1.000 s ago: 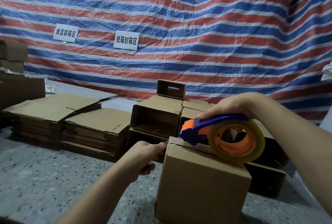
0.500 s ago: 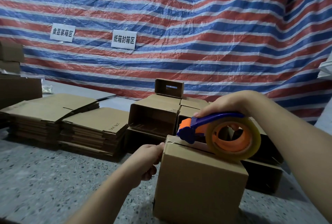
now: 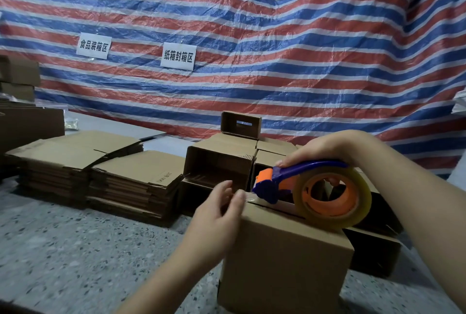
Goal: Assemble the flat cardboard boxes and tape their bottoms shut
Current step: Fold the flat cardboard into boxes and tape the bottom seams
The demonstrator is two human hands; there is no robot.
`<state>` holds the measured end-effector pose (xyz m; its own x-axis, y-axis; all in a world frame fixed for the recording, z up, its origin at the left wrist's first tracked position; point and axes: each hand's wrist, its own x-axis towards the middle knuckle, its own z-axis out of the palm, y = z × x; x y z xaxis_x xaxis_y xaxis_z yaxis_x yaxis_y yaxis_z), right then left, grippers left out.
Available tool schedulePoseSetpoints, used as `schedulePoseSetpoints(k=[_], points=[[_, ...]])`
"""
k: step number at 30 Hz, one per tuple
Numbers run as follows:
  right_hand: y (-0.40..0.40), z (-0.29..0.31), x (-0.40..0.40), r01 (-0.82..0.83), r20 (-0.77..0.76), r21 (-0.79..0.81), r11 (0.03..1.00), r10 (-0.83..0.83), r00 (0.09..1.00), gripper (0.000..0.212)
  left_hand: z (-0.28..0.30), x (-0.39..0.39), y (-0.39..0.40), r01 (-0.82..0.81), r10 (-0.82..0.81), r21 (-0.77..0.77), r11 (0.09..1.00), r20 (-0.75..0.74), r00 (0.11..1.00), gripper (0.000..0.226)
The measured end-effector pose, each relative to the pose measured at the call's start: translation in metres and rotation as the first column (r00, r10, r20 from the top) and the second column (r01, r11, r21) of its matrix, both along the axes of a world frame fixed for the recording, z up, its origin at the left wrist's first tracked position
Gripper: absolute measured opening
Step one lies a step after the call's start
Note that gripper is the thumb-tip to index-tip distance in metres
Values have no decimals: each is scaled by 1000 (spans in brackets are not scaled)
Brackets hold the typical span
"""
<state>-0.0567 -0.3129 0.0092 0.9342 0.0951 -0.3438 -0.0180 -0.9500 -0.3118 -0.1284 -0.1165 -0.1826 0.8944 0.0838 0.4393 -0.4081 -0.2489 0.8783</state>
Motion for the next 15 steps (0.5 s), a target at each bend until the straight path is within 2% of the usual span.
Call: schedulePoseSetpoints(k=[2, 4, 9, 12, 15], points=[[0, 0, 0, -7, 4, -6, 1000, 7, 1000, 79, -4, -3, -7, 39, -37, 127, 991, -19, 999, 70], [0, 0, -1, -9, 7, -3, 1000, 9, 1000, 78, -9, -5, -12, -6, 5, 221, 975, 3, 1000, 77], [0, 1, -2, -14, 6, 6, 1000, 14, 1000, 72, -6, -7, -14, -37, 43, 248, 968, -18, 999, 73], [1, 1, -3, -12, 0, 9, 1000, 12, 1000, 62, 1, -7, -12, -72, 73, 321, 944, 8, 997, 68], [2, 1, -3, -2, 2, -2, 1000, 2, 1000, 68, 6, -8, -10, -96, 94, 430, 898, 26, 995, 66]])
